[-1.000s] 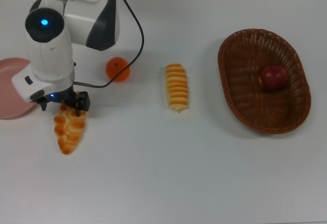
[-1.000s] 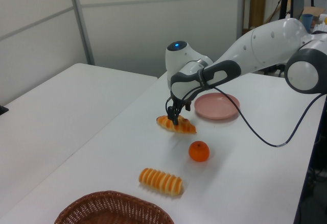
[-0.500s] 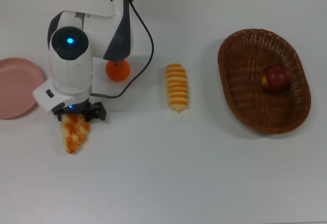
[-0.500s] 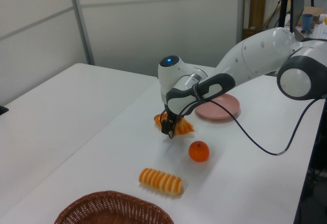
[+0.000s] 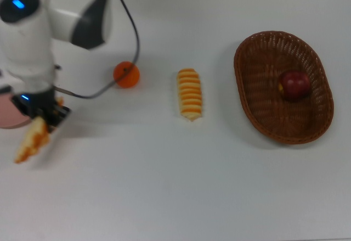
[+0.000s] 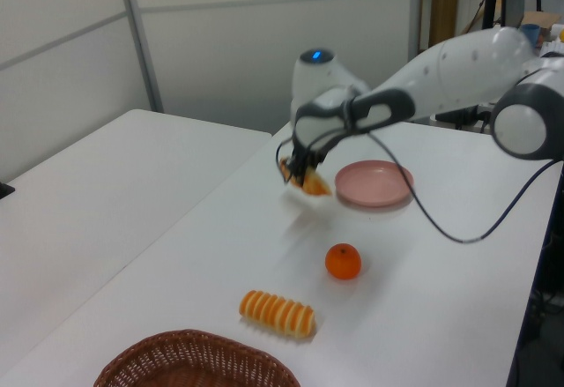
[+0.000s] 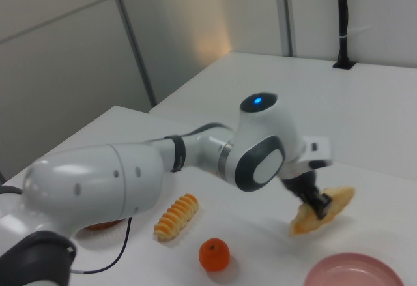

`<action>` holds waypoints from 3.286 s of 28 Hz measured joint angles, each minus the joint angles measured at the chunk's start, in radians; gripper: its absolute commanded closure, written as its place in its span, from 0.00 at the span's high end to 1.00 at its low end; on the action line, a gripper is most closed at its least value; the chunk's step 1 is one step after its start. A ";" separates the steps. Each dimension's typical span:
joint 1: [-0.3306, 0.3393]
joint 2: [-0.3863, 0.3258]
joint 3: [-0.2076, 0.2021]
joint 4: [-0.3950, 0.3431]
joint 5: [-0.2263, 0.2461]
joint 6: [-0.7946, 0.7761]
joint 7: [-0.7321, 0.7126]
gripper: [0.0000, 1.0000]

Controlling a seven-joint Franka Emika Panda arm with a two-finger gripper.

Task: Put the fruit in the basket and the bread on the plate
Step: 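Lift the braided roll onto the pink plate and open the gripper, then move the gripper down to the orange and grasp it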

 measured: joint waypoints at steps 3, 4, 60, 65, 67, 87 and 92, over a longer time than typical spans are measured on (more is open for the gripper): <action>-0.050 -0.052 -0.002 -0.001 0.050 -0.031 -0.030 0.00; -0.065 -0.064 -0.002 0.000 0.060 -0.046 -0.039 0.00; 0.094 -0.252 -0.083 -0.115 0.099 -0.426 -0.276 1.00; 0.180 -0.288 -0.083 -0.160 0.106 -0.443 -0.239 1.00; 0.209 -0.301 -0.083 -0.184 0.107 -0.443 -0.220 1.00; 0.380 -0.350 -0.090 -0.518 0.028 -0.166 -0.046 1.00; 0.372 -0.335 -0.098 -0.535 0.003 -0.129 -0.046 1.00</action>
